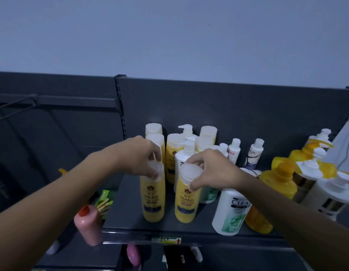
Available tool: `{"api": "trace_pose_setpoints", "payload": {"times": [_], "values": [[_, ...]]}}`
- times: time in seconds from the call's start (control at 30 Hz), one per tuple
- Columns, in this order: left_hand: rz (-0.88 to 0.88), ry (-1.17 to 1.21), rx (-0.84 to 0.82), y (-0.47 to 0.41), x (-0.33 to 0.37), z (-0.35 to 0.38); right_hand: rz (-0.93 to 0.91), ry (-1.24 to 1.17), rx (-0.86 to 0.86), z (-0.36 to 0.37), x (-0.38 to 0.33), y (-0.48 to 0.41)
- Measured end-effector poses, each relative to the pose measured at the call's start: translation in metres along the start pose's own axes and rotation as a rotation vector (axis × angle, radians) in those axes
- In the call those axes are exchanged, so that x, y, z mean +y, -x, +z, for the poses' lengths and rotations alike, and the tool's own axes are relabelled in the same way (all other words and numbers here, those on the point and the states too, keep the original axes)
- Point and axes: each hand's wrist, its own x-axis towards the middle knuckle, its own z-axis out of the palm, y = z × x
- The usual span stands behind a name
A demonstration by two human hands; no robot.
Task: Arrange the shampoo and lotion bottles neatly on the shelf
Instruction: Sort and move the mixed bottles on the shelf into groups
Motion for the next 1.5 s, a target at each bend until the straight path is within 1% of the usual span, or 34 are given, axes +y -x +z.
{"api": "trace_pose_setpoints", "payload": {"times": [0.13,0.27,0.43,0.6,0.7,0.77,0.83,0.9,0.93,1.0,1.07,1.13,1.23,1.3,1.4,1.5], "values": [[0.014,-0.031,0.027,0.000,-0.001,0.006,-0.027,0.000,0.004,0.005,-0.004,-0.010],[0.034,-0.063,0.034,0.003,-0.002,0.001,-0.063,0.023,-0.040,0.008,-0.014,-0.013],[0.056,-0.090,0.020,0.005,0.001,-0.001,-0.055,0.012,-0.106,0.009,-0.017,-0.016],[0.056,-0.079,0.009,0.006,0.001,-0.003,-0.050,0.049,-0.114,0.016,-0.015,-0.022],[0.042,-0.065,0.003,0.004,-0.002,-0.003,-0.041,0.028,-0.173,0.010,-0.015,-0.023],[0.039,-0.086,-0.027,0.004,0.000,-0.002,-0.012,0.003,-0.220,-0.007,-0.016,-0.021],[0.041,-0.115,-0.069,0.003,0.003,-0.006,-0.002,0.014,-0.183,-0.032,-0.016,-0.020],[0.058,-0.088,-0.073,0.000,0.006,-0.016,0.026,-0.008,-0.067,-0.058,-0.011,-0.023],[0.077,-0.066,-0.038,-0.005,0.007,-0.021,0.045,-0.015,-0.002,-0.069,-0.008,-0.026],[0.115,-0.018,0.102,-0.020,0.009,-0.031,0.075,0.032,0.093,-0.082,0.001,-0.036],[0.126,0.031,0.232,-0.043,0.012,-0.038,0.088,0.136,0.139,-0.086,0.010,-0.050],[0.132,0.034,0.274,-0.070,0.017,-0.042,0.091,0.249,0.140,-0.085,0.017,-0.066],[0.146,0.005,0.187,-0.103,0.023,-0.041,0.094,0.346,0.083,-0.081,0.029,-0.086],[0.167,0.039,0.124,-0.114,0.030,-0.037,0.095,0.377,0.043,-0.076,0.035,-0.095],[0.191,0.026,0.069,-0.124,0.045,-0.024,0.072,0.442,-0.010,-0.068,0.039,-0.106],[0.154,-0.015,0.049,-0.133,0.055,-0.008,0.059,0.465,-0.020,-0.066,0.041,-0.115]]}}
